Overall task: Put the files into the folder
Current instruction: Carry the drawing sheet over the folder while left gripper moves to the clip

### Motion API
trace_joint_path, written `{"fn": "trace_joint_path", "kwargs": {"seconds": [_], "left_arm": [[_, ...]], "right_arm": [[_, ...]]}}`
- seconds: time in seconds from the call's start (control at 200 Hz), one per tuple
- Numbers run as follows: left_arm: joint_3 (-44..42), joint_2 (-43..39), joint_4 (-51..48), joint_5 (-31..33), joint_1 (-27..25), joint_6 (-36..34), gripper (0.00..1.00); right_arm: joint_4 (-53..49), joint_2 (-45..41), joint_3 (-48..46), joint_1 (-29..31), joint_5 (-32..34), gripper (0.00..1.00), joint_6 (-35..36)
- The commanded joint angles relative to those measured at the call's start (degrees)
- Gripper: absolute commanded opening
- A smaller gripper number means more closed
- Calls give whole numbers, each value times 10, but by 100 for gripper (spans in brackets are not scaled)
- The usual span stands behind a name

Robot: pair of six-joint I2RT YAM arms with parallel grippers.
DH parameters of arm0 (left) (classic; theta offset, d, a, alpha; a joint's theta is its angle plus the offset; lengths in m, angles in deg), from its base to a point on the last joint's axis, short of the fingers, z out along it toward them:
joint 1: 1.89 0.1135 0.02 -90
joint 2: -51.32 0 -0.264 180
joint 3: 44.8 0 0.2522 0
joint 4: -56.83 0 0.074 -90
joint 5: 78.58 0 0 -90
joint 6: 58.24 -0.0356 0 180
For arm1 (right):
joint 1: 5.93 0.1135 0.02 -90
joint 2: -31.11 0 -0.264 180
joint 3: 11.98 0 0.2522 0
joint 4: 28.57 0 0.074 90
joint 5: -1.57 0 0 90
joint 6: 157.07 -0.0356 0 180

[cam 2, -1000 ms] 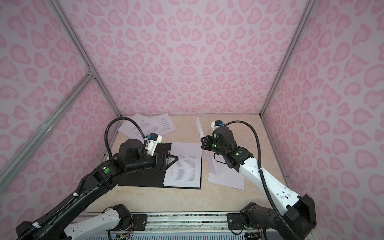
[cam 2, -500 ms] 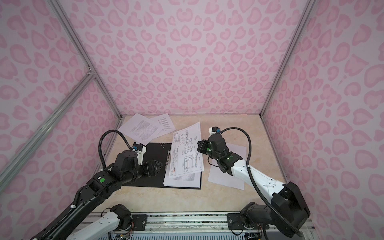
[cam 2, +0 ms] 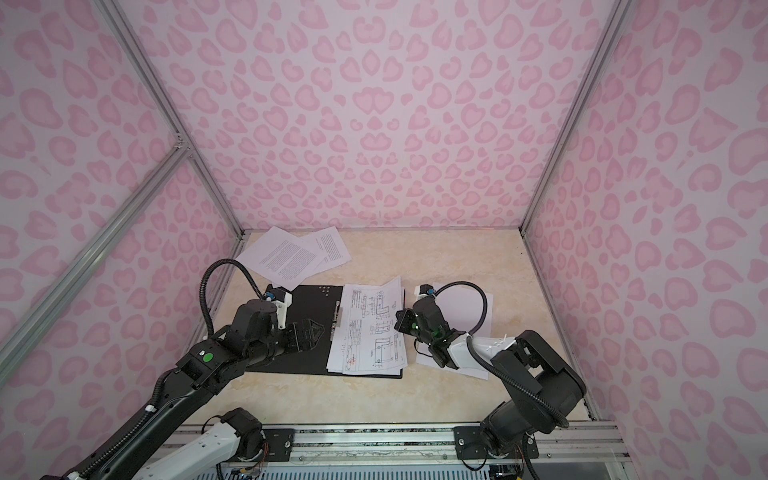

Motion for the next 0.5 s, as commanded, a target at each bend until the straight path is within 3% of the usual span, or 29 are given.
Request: {"fn": "trace_joint_path", "kwargs": {"seconds": [0.0, 0.5], "left_arm": [[-5, 6, 0, -3, 1, 3, 98], [-25, 22, 22, -20, 2, 20, 98]], "right_arm": [[49, 10, -8, 9, 28, 0, -18], [79, 53, 4, 29, 61, 0, -57]]}}
